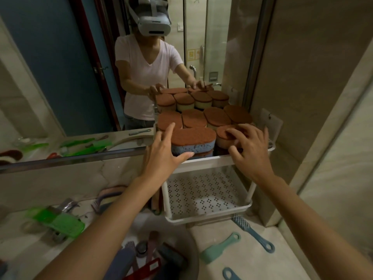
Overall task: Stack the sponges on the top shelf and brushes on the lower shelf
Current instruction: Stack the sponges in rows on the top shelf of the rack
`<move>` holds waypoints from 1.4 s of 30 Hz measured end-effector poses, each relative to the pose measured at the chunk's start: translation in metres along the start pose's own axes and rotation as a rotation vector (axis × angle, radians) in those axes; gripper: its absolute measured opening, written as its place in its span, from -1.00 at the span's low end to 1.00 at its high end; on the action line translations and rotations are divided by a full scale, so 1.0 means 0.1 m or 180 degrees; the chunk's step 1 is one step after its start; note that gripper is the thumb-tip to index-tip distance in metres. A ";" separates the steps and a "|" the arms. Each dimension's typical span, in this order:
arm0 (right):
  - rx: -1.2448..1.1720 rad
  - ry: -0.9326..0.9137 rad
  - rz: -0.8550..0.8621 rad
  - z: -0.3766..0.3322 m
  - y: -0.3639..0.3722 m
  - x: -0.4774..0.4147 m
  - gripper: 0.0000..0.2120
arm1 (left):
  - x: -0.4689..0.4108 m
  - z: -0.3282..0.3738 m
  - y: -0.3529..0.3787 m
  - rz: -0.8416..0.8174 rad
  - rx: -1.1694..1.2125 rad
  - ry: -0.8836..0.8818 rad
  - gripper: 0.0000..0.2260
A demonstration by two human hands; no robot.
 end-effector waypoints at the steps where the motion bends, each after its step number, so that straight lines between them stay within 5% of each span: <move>1: 0.0027 0.0021 -0.0010 -0.02 0.00 0.01 -0.39 | -0.01 0.01 0.02 -0.0050 0.0081 0.0017 -0.22; 10: 0.0130 0.0054 -0.0133 -0.14 -0.01 0.04 -0.34 | -0.06 0.02 0.06 -0.0171 0.0140 0.0227 -0.33; 13: -0.0178 0.0000 0.0211 -0.27 -0.13 0.09 -0.45 | -0.03 0.04 0.01 -0.0139 0.0135 0.0277 -0.35; 18: -0.0775 -0.0744 0.1055 -0.97 -0.38 0.29 -0.71 | 0.19 -0.03 -0.47 0.0549 0.0137 0.0252 -0.56; 21: -0.1063 -0.1368 0.1117 -1.62 -0.36 0.51 -0.78 | 0.44 -0.38 -0.88 0.0896 0.0183 -0.0138 -0.65; 27: -0.1901 -0.1943 -0.0567 -3.03 0.31 0.90 -0.70 | 1.30 -1.63 -1.51 0.1075 0.0131 -0.1391 -0.70; 33: -0.1394 -0.2712 -0.2756 -4.51 1.38 1.89 -0.69 | 2.42 -3.00 -2.05 0.0987 0.0249 -0.2577 -0.81; 42: -0.1474 -0.2915 -0.3354 -6.32 1.85 2.45 -0.68 | 2.97 -4.44 -3.55 0.1574 -0.0477 -0.3131 -0.79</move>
Point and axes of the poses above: each hand's wrist, its own x-axis away from the middle knuckle, its own y-axis out of the palm, z = x × y, the point moved 8 cm from there along -x, towards the middle knuckle, and after that the axes turned 14 degrees about x, right-handed, at the moved point
